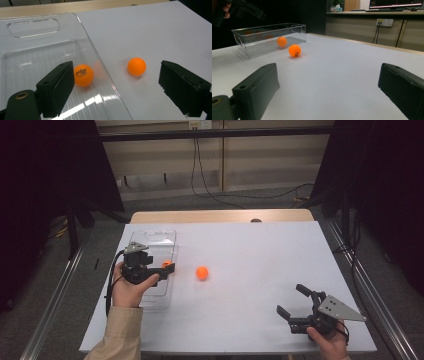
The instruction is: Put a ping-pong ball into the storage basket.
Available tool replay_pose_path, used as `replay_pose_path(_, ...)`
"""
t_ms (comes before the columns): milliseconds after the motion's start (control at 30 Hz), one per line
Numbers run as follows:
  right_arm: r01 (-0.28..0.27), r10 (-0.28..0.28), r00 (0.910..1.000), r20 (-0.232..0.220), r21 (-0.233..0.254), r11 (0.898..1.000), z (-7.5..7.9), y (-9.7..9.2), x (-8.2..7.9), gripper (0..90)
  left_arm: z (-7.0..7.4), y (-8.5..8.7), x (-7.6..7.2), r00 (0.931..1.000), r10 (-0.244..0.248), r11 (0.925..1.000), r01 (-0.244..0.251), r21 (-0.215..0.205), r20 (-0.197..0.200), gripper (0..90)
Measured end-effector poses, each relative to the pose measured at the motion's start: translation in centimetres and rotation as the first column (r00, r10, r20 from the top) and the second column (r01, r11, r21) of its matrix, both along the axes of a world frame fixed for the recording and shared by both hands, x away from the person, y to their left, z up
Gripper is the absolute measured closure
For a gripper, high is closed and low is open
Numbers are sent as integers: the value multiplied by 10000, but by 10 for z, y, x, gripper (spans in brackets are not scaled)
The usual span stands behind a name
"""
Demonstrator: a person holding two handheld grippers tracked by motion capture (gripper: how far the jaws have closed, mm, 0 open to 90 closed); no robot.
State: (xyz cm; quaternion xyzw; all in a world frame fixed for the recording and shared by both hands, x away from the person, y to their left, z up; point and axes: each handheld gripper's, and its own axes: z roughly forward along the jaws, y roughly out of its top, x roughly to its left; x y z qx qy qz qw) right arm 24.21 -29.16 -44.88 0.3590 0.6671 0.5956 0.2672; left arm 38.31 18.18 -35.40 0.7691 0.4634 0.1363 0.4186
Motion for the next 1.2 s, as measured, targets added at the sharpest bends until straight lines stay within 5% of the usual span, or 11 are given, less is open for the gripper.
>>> replay_pose_path(1200,-2,2,10000,-20,16,10000,0,0,0,26,-2,-28,3,9958,-869,9959,861,-283,-294,110)
